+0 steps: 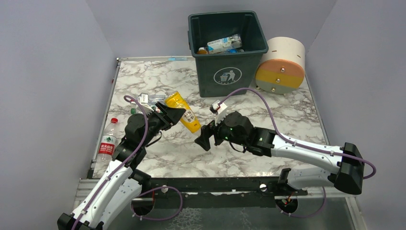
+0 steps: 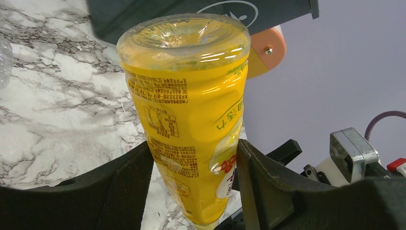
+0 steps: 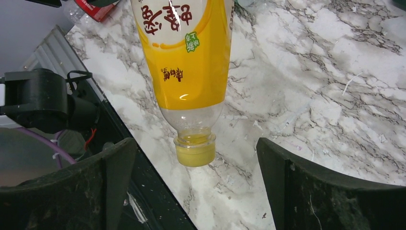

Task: Put the plastic bottles in the bin
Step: Pick up the plastic bottle at the center of the board.

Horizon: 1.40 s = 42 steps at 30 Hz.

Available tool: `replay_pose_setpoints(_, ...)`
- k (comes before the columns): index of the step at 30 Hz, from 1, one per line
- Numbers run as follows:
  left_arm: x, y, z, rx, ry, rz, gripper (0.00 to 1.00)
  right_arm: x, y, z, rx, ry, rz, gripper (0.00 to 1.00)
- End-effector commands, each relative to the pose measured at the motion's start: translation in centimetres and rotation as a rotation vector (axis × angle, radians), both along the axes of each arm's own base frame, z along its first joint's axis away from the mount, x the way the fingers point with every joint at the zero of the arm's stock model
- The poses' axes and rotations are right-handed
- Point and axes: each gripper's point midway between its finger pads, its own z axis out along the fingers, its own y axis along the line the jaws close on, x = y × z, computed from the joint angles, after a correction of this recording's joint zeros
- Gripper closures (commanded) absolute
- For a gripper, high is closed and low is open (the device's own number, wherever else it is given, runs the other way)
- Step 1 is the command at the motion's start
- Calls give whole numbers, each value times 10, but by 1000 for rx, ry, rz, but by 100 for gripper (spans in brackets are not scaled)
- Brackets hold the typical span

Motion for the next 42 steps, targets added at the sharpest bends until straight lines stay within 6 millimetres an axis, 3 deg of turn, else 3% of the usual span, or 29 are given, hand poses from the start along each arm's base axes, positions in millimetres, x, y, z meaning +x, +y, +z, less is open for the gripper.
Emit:
replay_pose_setpoints(1,1,2,4,2,-30,12,37,2,4,10,31,-13,-7,0)
replay_pose_setpoints(27,0,3,1,4,-29,13,37,4,-8,53,110,-62,-47,1)
replay_pose_setpoints(42,4,0,6,6,-40,8,37,5,-10,66,125,-79,-56,0)
